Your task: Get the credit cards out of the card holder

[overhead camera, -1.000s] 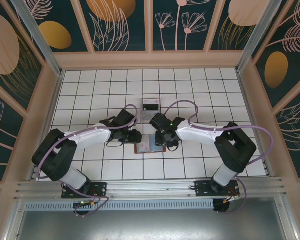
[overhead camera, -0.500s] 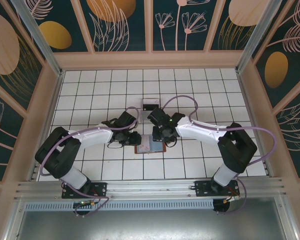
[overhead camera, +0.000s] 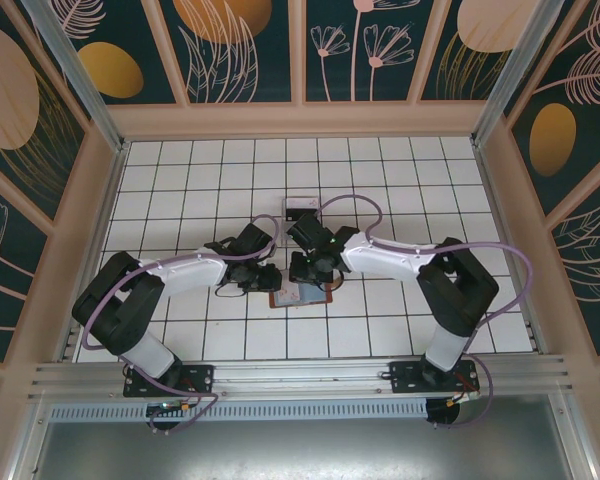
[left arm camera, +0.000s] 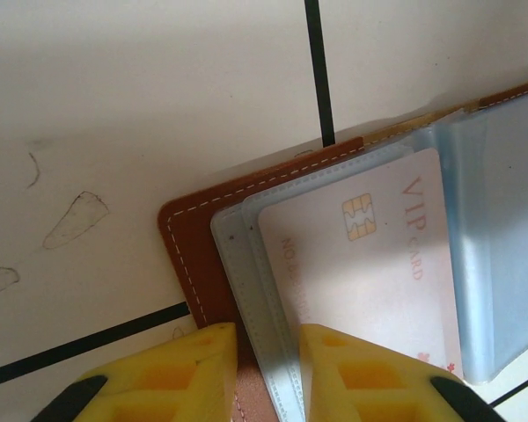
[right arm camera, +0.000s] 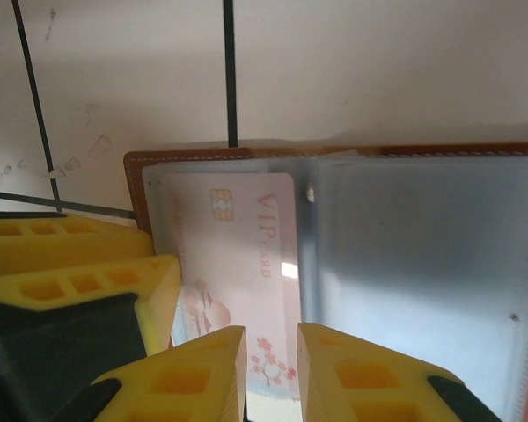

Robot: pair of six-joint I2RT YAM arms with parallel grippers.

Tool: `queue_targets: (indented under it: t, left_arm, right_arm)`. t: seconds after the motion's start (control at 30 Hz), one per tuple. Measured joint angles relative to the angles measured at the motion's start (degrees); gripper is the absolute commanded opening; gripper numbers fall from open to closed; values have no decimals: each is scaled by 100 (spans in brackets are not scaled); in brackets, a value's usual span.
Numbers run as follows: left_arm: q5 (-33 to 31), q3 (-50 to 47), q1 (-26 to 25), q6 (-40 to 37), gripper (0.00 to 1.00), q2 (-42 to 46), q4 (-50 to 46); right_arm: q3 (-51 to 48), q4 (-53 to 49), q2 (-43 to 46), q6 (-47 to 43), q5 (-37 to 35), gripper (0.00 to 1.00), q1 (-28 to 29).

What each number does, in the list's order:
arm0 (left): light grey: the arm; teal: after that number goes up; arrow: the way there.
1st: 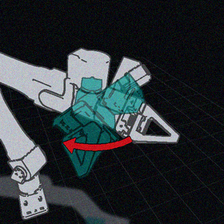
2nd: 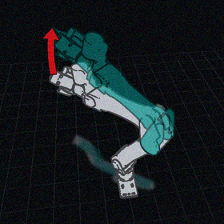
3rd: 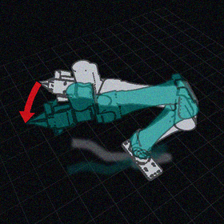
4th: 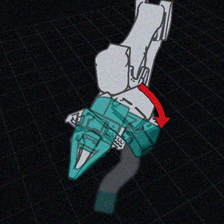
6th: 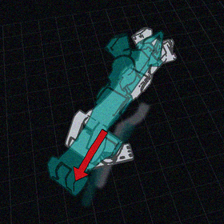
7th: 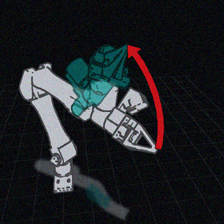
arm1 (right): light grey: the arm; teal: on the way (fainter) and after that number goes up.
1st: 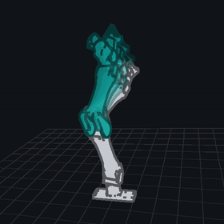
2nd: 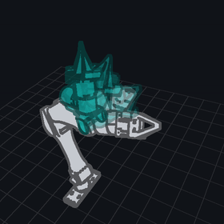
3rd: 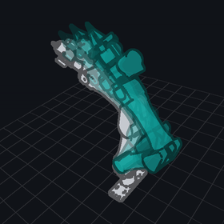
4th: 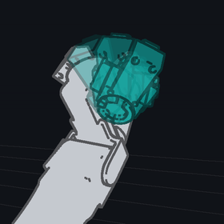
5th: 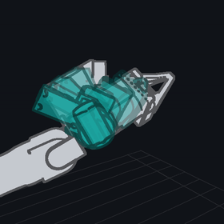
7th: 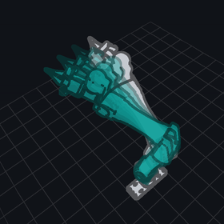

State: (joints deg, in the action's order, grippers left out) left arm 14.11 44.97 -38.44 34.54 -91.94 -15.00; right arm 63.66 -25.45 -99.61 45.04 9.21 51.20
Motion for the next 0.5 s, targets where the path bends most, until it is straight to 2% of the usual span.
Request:
queue_targets:
  t: [0.5]
  left_arm:
    - [-17,-22,0,2,26,2,31]
  right_arm:
    - [87,306,-509,-122,269,21,0]
